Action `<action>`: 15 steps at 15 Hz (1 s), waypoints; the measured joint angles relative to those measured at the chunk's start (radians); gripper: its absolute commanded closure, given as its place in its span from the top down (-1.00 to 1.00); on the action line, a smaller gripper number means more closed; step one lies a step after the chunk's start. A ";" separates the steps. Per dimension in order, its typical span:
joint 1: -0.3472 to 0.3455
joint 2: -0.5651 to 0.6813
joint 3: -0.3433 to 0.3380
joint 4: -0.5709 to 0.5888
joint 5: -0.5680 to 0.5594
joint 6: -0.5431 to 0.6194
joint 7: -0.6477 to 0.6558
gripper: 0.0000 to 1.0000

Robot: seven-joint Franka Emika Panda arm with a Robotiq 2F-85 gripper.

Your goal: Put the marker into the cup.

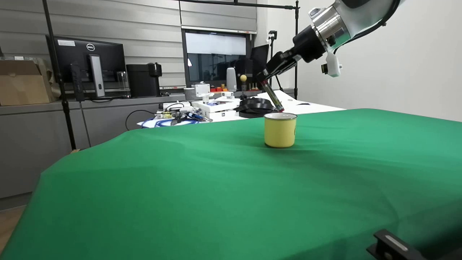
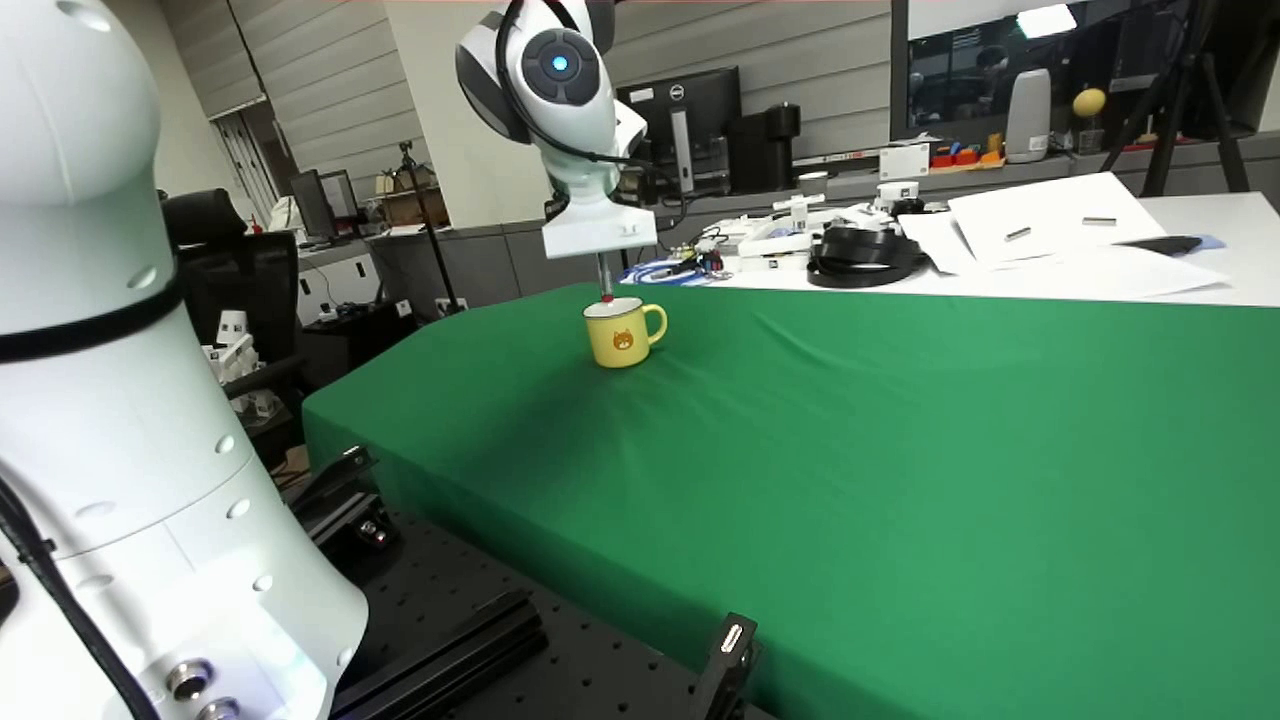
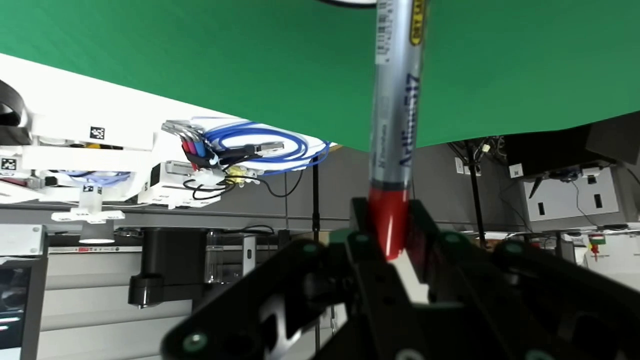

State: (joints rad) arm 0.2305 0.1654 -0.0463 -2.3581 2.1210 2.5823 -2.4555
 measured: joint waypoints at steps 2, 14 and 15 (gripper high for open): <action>-0.023 0.010 0.009 -0.009 0.002 -0.021 -0.013 -0.90; -0.059 0.049 0.024 -0.038 0.001 -0.075 -0.042 0.46; -0.059 0.043 0.026 -0.033 -0.002 -0.067 -0.040 0.57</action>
State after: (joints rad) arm 0.1711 0.2083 -0.0202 -2.3909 2.1186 2.5152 -2.4960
